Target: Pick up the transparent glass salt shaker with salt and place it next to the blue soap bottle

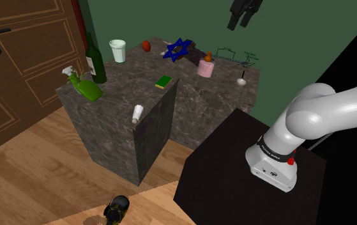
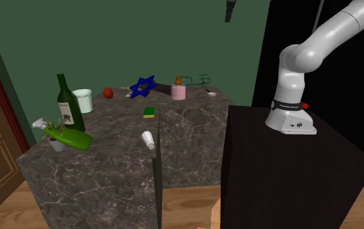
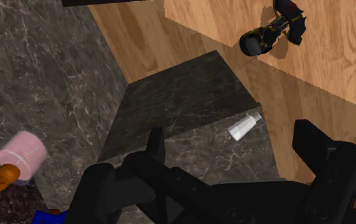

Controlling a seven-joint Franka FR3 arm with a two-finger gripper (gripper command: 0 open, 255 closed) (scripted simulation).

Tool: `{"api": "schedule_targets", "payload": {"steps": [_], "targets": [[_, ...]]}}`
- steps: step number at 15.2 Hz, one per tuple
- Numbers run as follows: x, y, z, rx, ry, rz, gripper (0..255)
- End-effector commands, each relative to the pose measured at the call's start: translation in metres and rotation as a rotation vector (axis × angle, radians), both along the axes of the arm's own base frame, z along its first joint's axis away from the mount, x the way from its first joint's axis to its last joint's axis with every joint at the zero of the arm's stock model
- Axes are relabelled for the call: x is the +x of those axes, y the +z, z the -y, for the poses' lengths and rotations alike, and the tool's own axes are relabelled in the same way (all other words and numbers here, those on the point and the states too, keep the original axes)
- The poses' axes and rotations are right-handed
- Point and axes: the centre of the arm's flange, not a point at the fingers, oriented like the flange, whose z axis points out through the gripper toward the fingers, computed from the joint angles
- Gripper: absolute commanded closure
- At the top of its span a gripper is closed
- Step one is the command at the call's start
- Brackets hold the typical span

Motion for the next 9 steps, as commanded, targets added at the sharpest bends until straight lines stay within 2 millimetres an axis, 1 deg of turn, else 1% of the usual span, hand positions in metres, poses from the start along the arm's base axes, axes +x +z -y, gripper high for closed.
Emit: {"api": "schedule_targets", "payload": {"steps": [1, 9], "targets": [[0.0, 0.0, 0.0, 0.0, 0.0, 0.0, 0], [0.036, -0.084, -0.056, -0.012, -0.14, 0.01, 0]]}}
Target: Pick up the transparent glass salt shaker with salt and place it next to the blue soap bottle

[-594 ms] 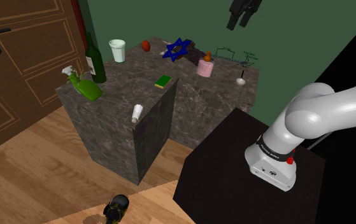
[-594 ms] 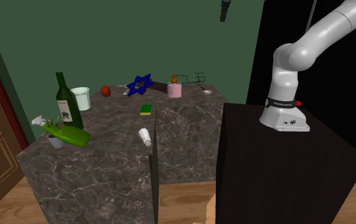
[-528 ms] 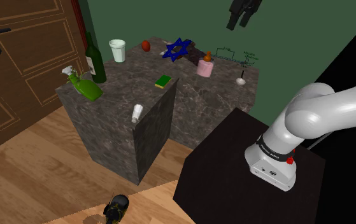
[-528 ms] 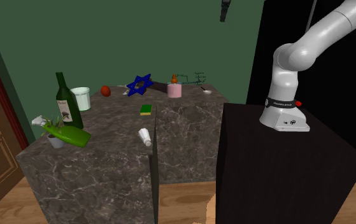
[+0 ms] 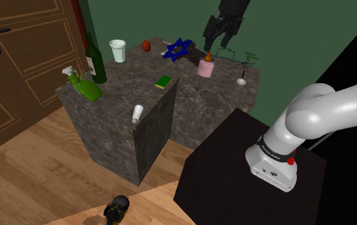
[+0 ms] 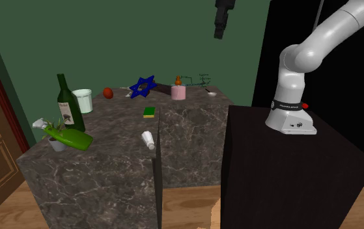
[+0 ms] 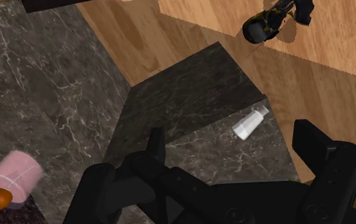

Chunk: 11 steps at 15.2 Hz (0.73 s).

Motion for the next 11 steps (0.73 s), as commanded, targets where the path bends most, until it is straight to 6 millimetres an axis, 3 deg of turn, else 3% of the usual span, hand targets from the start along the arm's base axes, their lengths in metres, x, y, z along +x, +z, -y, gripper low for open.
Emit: {"api": "schedule_targets", "payload": {"steps": [1, 11], "targets": [[0.01, -0.023, -0.014, -0.002, -0.037, 0.004, 0], [0.067, -0.128, -0.074, -0.018, -0.213, 0.017, 0]]}}
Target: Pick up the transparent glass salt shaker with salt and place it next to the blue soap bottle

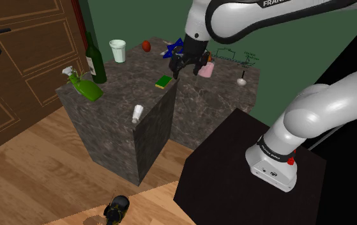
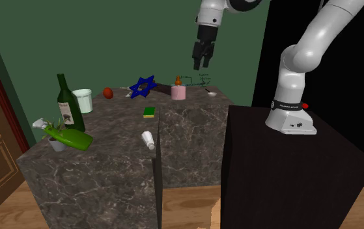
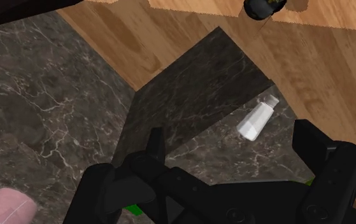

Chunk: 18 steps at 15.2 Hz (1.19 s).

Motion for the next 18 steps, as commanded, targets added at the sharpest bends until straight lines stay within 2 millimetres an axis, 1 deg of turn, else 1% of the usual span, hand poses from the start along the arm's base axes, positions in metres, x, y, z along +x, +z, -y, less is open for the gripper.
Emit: {"api": "schedule_targets", "payload": {"steps": [1, 10, 18], "targets": [[0.015, -0.022, -0.01, -0.001, -0.037, 0.005, 0], [0.077, -0.117, -0.052, -0.015, -0.195, 0.016, 0], [0.137, -0.201, -0.08, -0.027, -0.336, 0.027, 0]]}}
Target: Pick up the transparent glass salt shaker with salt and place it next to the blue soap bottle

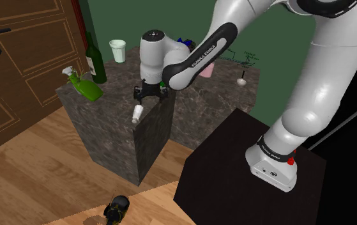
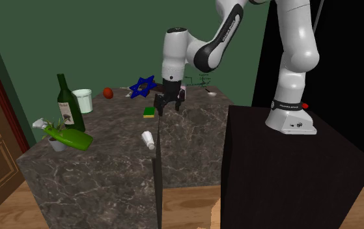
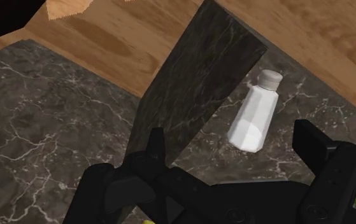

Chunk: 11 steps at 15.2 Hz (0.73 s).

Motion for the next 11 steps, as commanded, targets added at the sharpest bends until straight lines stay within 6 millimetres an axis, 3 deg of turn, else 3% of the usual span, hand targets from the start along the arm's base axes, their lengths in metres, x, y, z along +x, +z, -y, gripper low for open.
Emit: {"api": "schedule_targets", "payload": {"steps": [1, 11], "targets": [[0.017, -0.019, -0.007, -0.006, -0.038, 0.004, 0], [0.099, -0.124, -0.026, -0.021, -0.213, 0.016, 0]]}}
